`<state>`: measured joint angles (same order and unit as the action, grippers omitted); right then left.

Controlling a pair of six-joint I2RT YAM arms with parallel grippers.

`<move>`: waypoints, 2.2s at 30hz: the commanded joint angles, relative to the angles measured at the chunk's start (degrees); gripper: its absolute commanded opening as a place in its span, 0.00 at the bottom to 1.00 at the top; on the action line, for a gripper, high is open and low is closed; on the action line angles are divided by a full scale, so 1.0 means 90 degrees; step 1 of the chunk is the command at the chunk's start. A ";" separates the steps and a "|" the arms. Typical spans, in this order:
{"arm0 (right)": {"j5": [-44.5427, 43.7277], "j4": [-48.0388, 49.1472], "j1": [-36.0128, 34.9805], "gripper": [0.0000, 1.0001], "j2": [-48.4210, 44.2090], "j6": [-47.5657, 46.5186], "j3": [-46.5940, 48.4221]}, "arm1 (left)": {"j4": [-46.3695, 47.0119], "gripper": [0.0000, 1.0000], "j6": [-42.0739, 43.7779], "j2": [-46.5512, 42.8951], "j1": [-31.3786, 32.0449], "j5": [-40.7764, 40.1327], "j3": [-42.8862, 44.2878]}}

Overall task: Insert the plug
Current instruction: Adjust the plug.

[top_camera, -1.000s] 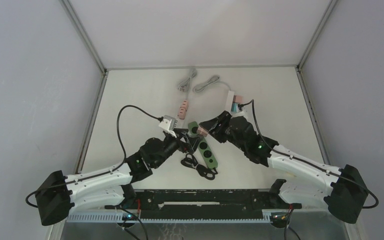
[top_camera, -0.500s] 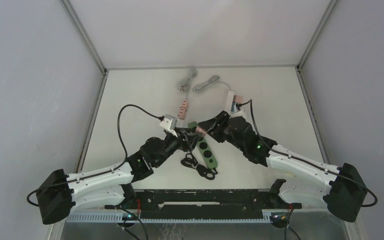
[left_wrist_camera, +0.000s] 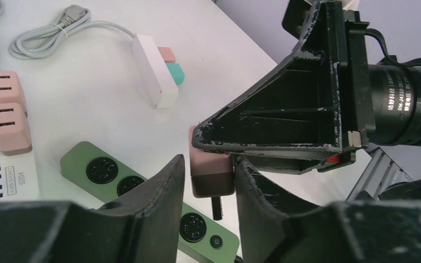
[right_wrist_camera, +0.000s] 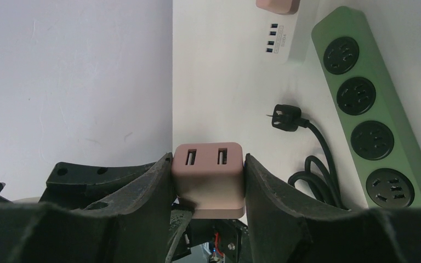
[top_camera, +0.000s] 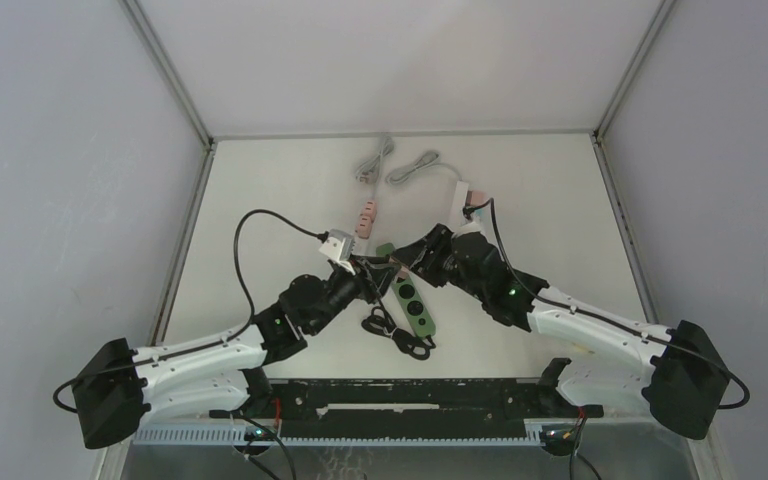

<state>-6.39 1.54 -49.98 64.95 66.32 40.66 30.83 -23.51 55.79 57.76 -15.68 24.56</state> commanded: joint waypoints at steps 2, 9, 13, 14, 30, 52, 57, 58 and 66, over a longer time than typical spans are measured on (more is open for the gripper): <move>0.0070 0.0396 -0.0053 0.36 -0.0098 -0.0186 0.0123 | 0.0300 0.40 0.0160 -0.0174 0.0018 0.0081 0.0204; -0.0043 0.0348 -0.0052 0.36 -0.0247 -0.0286 0.0126 | 0.0281 0.47 0.0047 -0.0122 0.0017 0.0207 0.0174; -0.0040 0.0329 -0.0053 0.36 -0.0301 -0.0299 0.0123 | 0.0201 0.52 0.0024 -0.0098 0.0018 0.0198 0.0195; 0.0006 0.0388 -0.0050 0.36 -0.0297 -0.0304 0.0126 | 0.0155 0.52 0.0022 -0.0082 0.0017 0.0203 0.0221; 0.0097 0.0350 -0.0072 0.48 -0.0428 -0.0825 0.0129 | 0.0062 0.04 0.0473 -0.0370 -0.0032 0.0612 0.0169; 0.4706 -0.0429 0.1652 0.94 -0.1634 -0.5048 0.0135 | -0.0529 0.00 0.0979 -0.1544 -0.1355 0.3665 0.0002; 0.5634 -0.0508 0.1639 0.94 -0.1746 -0.5969 0.0150 | -0.0698 0.00 0.1037 -0.1484 -0.1359 0.4296 0.0160; 0.5708 -0.0533 0.1630 0.94 -0.1747 -0.6130 0.0156 | -0.0718 0.00 0.1041 -0.1462 -0.1356 0.4418 0.0189; 0.6175 -0.0568 0.1408 0.87 -0.1703 -0.7167 0.0169 | -0.0855 0.00 0.1006 -0.1080 -0.1358 0.5587 0.0569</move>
<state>44.93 -4.54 -35.99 50.04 9.65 40.66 22.48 -15.38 44.71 45.89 27.07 24.38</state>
